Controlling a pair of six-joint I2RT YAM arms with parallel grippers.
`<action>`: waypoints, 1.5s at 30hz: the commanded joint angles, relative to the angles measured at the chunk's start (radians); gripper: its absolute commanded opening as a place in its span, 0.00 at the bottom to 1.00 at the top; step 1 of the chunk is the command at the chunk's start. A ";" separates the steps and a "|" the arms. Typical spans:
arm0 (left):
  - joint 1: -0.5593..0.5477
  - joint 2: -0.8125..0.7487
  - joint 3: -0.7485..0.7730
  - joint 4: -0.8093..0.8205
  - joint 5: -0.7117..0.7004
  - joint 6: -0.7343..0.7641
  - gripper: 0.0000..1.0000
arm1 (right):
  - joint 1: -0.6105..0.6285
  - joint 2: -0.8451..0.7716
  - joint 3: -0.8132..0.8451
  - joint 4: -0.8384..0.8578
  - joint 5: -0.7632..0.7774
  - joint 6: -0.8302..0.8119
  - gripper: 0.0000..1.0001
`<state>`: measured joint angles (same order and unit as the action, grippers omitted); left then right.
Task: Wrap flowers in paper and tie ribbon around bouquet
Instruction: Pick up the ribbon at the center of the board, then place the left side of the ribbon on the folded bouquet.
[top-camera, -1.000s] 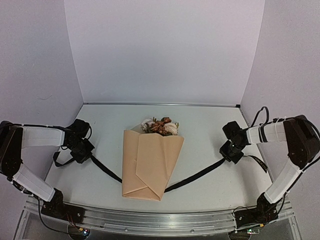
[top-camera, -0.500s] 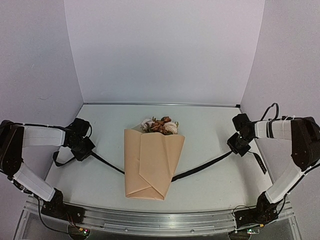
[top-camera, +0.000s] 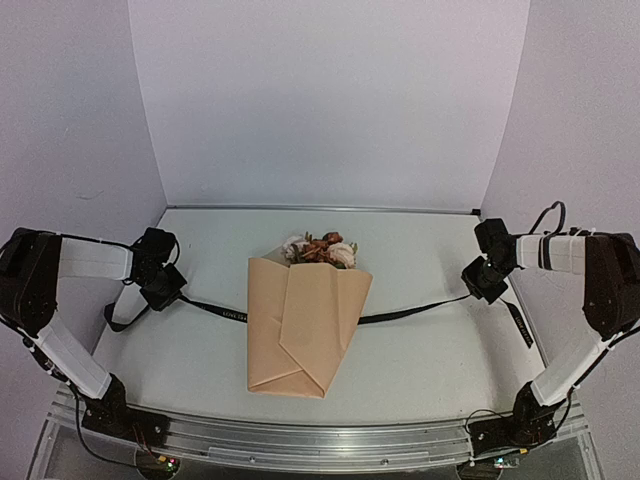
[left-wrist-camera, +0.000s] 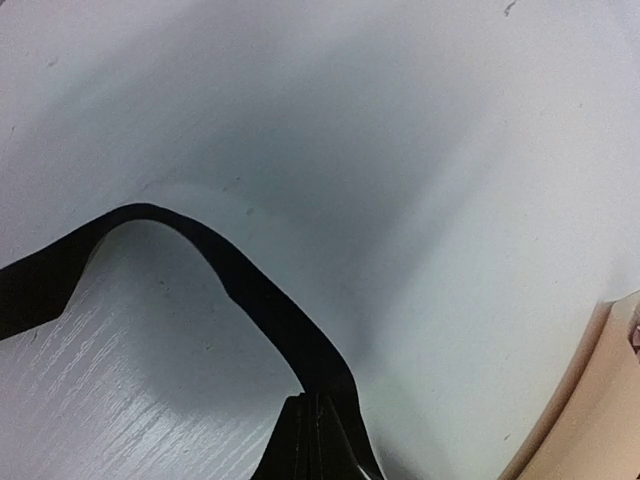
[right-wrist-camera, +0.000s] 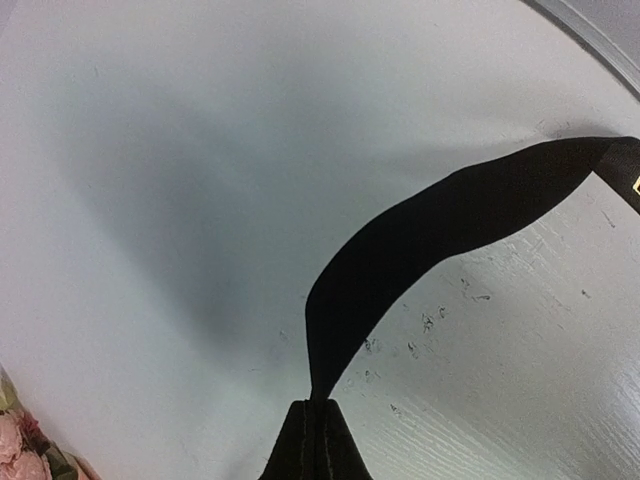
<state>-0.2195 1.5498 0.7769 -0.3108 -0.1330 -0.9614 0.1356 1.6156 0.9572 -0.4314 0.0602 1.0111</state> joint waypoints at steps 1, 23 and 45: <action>-0.008 -0.042 0.028 0.038 0.008 0.070 0.00 | 0.015 -0.080 -0.038 -0.018 -0.006 -0.013 0.00; -0.761 0.008 0.285 0.312 0.009 0.643 0.00 | 0.537 -0.006 0.233 0.034 -0.065 -0.040 0.00; -0.739 0.245 0.453 0.238 0.394 0.637 0.38 | 0.538 0.087 0.286 0.021 -0.093 -0.030 0.00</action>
<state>-1.0156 1.8686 1.2562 -0.1500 0.1707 -0.2426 0.6727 1.6895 1.1982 -0.4088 -0.0426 0.9920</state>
